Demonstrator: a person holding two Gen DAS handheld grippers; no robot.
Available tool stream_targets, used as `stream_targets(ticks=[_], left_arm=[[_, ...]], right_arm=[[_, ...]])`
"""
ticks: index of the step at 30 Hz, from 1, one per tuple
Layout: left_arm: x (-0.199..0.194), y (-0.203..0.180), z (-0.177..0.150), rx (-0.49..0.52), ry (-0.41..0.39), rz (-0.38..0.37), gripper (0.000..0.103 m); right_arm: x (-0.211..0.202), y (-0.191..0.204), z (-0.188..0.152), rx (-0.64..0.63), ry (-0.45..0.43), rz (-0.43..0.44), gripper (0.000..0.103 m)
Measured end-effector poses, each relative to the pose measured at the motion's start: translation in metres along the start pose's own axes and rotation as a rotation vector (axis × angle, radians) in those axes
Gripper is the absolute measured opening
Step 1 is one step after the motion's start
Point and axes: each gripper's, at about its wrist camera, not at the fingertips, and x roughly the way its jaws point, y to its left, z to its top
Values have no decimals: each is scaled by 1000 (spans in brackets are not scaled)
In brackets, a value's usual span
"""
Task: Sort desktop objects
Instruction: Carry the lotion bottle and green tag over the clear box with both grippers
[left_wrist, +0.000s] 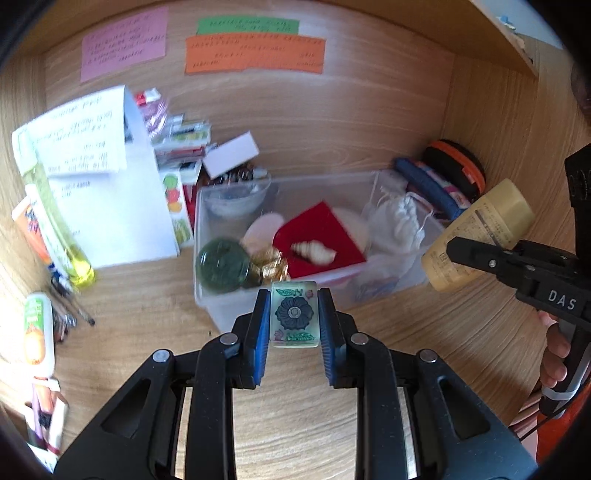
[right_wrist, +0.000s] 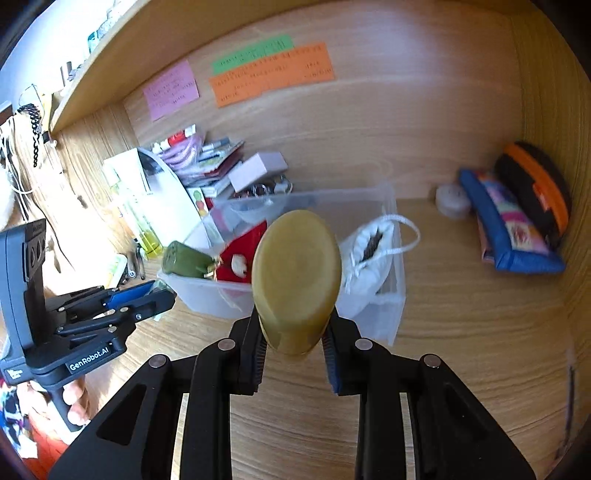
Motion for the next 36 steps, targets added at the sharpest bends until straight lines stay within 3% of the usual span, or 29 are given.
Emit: stream_targets(ticks=[12, 25, 36], left_arm=[[10, 1, 42, 9, -20, -5, 24], [65, 10, 63, -6, 65, 18, 24], [97, 13, 69, -4, 113, 38, 24]], right_arm=[[4, -6, 40, -40, -52, -24, 24], [69, -8, 53, -165, 107, -60, 24], [100, -8, 59, -233, 145, -107, 24]])
